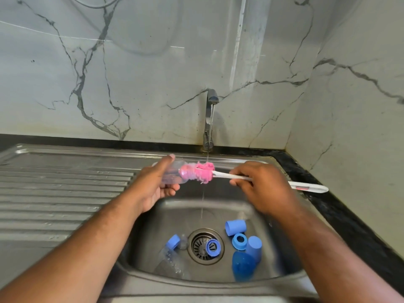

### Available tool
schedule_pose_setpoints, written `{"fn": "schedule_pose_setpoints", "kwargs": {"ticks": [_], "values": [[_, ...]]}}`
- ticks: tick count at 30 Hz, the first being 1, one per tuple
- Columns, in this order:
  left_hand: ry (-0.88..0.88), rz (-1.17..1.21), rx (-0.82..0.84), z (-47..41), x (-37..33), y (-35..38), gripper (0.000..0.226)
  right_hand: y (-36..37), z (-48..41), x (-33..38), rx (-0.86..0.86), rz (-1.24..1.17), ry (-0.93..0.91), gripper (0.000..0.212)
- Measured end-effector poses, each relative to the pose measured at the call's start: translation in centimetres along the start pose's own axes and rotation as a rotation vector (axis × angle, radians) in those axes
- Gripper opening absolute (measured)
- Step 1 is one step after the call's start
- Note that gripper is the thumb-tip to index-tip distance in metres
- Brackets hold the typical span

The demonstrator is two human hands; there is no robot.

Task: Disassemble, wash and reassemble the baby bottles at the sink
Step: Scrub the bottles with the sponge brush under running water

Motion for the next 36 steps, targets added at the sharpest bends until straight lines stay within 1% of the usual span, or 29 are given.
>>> {"fn": "schedule_pose_setpoints", "kwargs": {"ticks": [3,5,7,8,9,11,13,15,18,20,22,24,26,27,28,29,31,33,36], "values": [[-0.049,0.0,0.021,0.2,0.5,0.5,0.039,-0.2,0.0,0.5,-0.029,0.016,-0.09,0.012],[-0.05,-0.024,0.072,0.5,0.5,1.3,0.041,-0.2,0.1,1.0,-0.033,0.012,-0.127,0.014],[-0.051,-0.081,0.185,1.4,0.8,3.4,0.042,1.0,0.3,2.2,0.04,0.023,-0.172,0.017],[-0.049,-0.106,0.219,1.9,0.9,4.4,0.041,1.7,0.4,2.8,0.079,0.047,-0.178,0.018],[-0.045,-0.116,0.212,2.1,1.0,4.9,0.041,1.9,0.3,3.0,0.083,0.065,-0.155,0.017],[-0.061,-0.086,0.123,1.7,1.0,4.4,0.041,0.7,0.0,1.8,0.012,0.041,-0.07,0.013],[-0.106,-0.033,0.058,1.1,1.2,2.9,0.044,-1.2,0.1,1.0,-0.123,0.07,-0.056,0.016],[-0.157,-0.015,0.05,0.7,1.7,2.2,0.049,-2.3,0.3,1.4,-0.24,0.179,-0.114,0.021],[-0.2,0.034,0.108,1.0,2.2,2.8,0.048,-2.1,0.5,2.0,-0.309,0.269,-0.137,0.024],[-0.147,0.031,0.141,0.8,1.5,3.3,0.049,-2.1,0.4,1.2,-0.317,0.272,-0.056,0.032],[-0.001,-0.057,0.169,0.5,0.0,3.5,0.053,-1.4,0.2,-0.3,-0.218,0.257,0.084,0.041],[0.156,-0.203,0.177,0.7,-1.6,3.3,0.056,-0.1,0.1,-1.8,-0.089,0.247,0.212,0.047],[0.248,-0.34,0.188,1.0,-2.4,2.9,0.054,0.8,0.1,-2.7,-0.017,0.226,0.262,0.05],[0.26,-0.368,0.197,1.0,-2.4,2.7,0.054,1.2,0.1,-3.0,0.011,0.209,0.265,0.05],[0.253,-0.355,0.202,1.0,-2.3,2.5,0.054,1.5,0.0,-3.0,0.034,0.192,0.258,0.049],[0.234,-0.293,0.202,0.9,-2.3,2.4,0.052,1.7,0.0,-2.9,0.045,0.175,0.243,0.047],[0.169,-0.117,0.197,0.7,-1.9,2.3,0.049,1.4,-0.2,-2.4,0.018,0.129,0.183,0.044],[0.084,-0.024,0.187,0.8,-1.2,2.5,0.054,1.1,-0.3,-1.5,-0.026,0.062,0.082,0.039],[-0.076,-0.056,0.206,1.4,0.3,2.7,0.063,0.9,-0.2,-0.7,-0.075,-0.014,-0.026,0.021]]}}
Point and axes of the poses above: each hand's wrist, its own z-axis away from the middle knuckle, its own y-axis out of the palm, x = y × z, the point moved 10 cm from there along -z, towards the middle knuckle, and after that the axes turned 3 degrees about -z, right-handed, at the moved point
